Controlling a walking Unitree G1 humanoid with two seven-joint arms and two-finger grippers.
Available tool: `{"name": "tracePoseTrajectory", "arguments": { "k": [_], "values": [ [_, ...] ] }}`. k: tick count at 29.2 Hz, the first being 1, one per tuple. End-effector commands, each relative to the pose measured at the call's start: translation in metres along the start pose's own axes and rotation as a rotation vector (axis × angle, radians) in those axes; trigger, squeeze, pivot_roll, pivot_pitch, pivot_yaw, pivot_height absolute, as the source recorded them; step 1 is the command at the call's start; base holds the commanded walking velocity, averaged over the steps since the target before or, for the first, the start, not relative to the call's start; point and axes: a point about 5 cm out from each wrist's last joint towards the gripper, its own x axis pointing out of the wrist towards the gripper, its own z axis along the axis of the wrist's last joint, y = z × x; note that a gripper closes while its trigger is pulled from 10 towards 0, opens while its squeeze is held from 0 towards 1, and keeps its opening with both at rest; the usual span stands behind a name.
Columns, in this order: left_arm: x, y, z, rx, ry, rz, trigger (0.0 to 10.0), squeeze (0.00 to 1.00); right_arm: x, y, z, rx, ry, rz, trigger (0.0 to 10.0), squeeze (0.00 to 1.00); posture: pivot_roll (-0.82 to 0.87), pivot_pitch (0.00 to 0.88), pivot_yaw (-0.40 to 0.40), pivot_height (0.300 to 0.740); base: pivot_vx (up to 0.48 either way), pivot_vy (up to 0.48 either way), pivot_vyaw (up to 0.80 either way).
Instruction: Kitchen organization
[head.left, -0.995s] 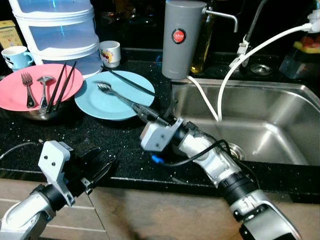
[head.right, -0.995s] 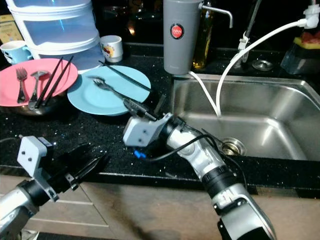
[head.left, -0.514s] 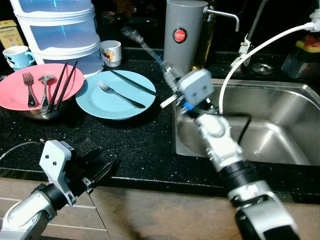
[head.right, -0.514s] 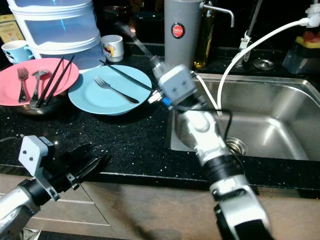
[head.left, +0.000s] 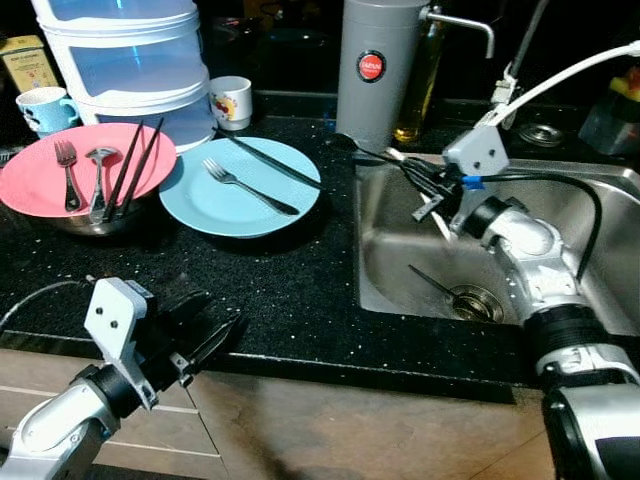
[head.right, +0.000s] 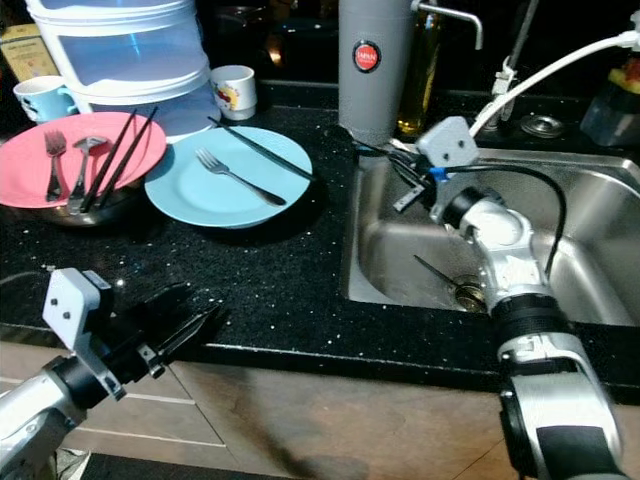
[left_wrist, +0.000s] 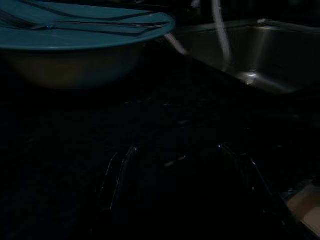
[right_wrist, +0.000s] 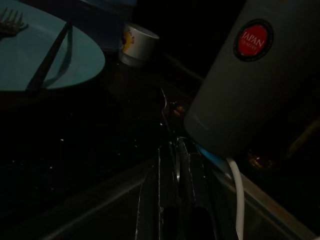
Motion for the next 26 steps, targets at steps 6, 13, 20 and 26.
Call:
{"name": "tracePoseTrajectory", "arguments": {
  "k": [6,13,20,26],
  "values": [
    [0.008,-0.006,0.001,-0.020,-0.011,-0.048,10.0,0.00,-0.014,-0.032,0.006,-0.042,0.044,-0.045,1.5,0.00,0.08,0.094,0.012,0.740,0.000,0.000,0.00],
    [0.010,-0.006,0.001,-0.023,-0.014,-0.057,10.0,0.00,-0.027,-0.048,0.000,-0.144,0.184,-0.015,0.8,0.00,0.07,0.090,0.016,0.740,0.000,0.000,0.00],
    [0.012,-0.006,0.002,-0.023,-0.017,-0.064,10.0,0.00,-0.038,-0.047,-0.011,-0.211,0.313,0.094,0.9,0.00,0.07,0.085,0.016,0.740,0.000,0.000,0.00],
    [0.013,-0.006,0.002,-0.023,-0.019,-0.070,10.0,0.00,-0.049,-0.053,-0.023,-0.309,0.460,0.115,0.5,0.00,0.06,0.077,0.016,0.740,0.000,0.000,0.00]
  ]
}}
